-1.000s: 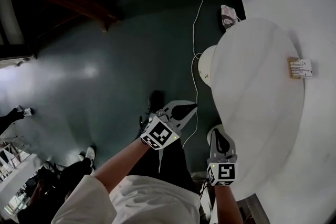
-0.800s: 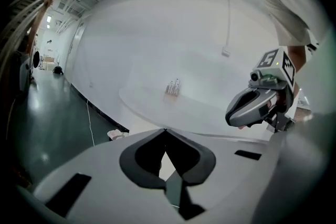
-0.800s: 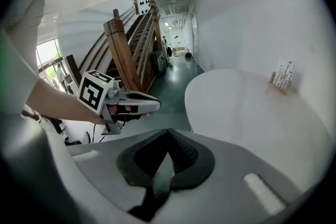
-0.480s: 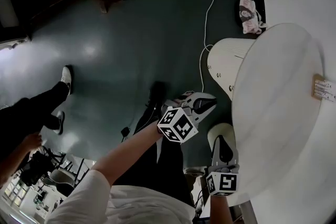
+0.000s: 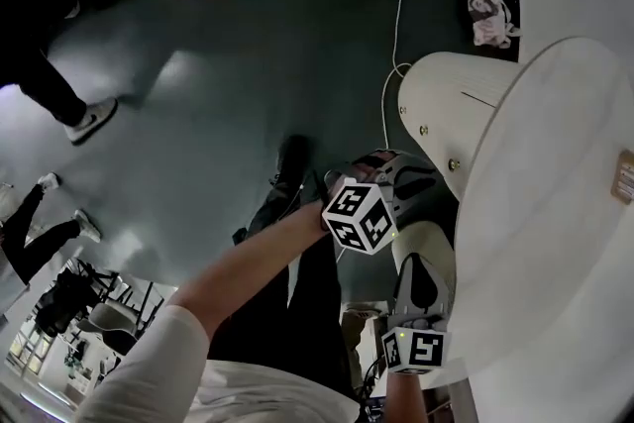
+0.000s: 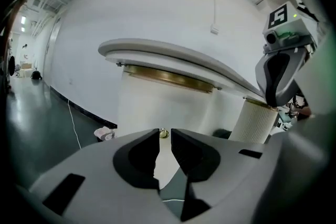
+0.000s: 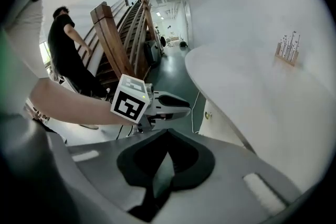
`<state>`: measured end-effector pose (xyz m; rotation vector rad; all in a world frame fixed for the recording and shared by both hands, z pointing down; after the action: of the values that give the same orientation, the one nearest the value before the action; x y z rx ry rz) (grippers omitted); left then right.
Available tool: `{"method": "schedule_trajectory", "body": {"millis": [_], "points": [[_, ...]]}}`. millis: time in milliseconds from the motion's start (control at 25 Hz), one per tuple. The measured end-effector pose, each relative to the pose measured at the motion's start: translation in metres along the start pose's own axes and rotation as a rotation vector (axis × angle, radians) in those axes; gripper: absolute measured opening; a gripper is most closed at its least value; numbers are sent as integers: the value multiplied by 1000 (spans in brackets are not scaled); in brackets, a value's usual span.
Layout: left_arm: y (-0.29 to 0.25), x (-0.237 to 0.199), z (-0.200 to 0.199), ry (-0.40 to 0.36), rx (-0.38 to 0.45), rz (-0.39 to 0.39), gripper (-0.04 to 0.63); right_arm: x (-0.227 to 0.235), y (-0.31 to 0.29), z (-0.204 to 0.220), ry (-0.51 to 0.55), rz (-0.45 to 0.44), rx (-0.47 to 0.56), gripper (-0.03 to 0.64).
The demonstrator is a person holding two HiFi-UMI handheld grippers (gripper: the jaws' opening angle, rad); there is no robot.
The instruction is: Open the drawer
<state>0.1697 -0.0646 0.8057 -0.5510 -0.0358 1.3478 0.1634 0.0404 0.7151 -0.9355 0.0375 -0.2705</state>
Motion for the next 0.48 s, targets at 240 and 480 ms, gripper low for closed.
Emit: {"method": "schedule_trajectory", "body": {"millis": [240, 480], "points": [[-25, -4, 9, -25, 15, 13, 89, 2, -16, 21, -23, 18, -11, 11], [-49, -6, 7, -53, 39, 29, 117, -10, -28, 31, -40, 1, -20, 11]]}}
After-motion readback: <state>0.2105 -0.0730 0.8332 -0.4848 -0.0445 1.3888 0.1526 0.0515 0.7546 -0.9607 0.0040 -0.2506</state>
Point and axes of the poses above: the fingertips, and each gripper's own axes: y backward along the fingers, x to its right, z out of its underside, the point moved 1 cm from there along y, backward along the fingers, and after that the axes turned 8 degrees about z, right-handed, at the moved point
